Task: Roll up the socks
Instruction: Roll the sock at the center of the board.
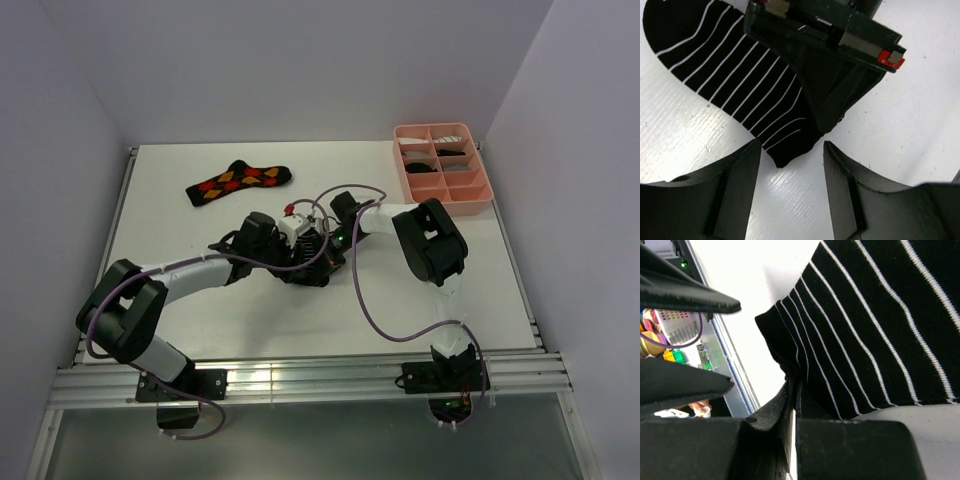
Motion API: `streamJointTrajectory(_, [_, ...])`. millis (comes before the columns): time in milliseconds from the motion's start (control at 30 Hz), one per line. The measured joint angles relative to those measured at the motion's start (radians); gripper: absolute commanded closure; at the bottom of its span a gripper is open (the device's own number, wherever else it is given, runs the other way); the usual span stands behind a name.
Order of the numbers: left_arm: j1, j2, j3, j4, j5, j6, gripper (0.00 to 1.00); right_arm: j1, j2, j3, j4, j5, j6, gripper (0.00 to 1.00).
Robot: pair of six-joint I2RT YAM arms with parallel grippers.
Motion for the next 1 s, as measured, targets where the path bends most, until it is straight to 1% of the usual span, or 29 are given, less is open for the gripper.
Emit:
streamJointTrajectory(267, [-0.045, 0.033, 0.000, 0.023, -0.004, 0.007, 0.44, 0.000, 0.000, 0.000, -0.006, 0.002, -0.010, 1.00])
streamJointTrajectory(767, [-0.110, 0.120, 0.013, 0.039, -0.038, 0.063, 0.46, -0.019, 0.000, 0.020, -0.079, 0.030, -0.057, 1.00])
streamJointTrajectory(900, [-0.117, 0.131, 0.020, 0.045, -0.053, 0.066, 0.50, -0.026, 0.000, 0.020, -0.087, 0.031, -0.064, 1.00])
streamJointTrajectory(1000, [-0.121, 0.143, 0.031, 0.046, -0.065, 0.066, 0.59, -0.029, 0.000, 0.020, -0.092, 0.031, -0.067, 1.00])
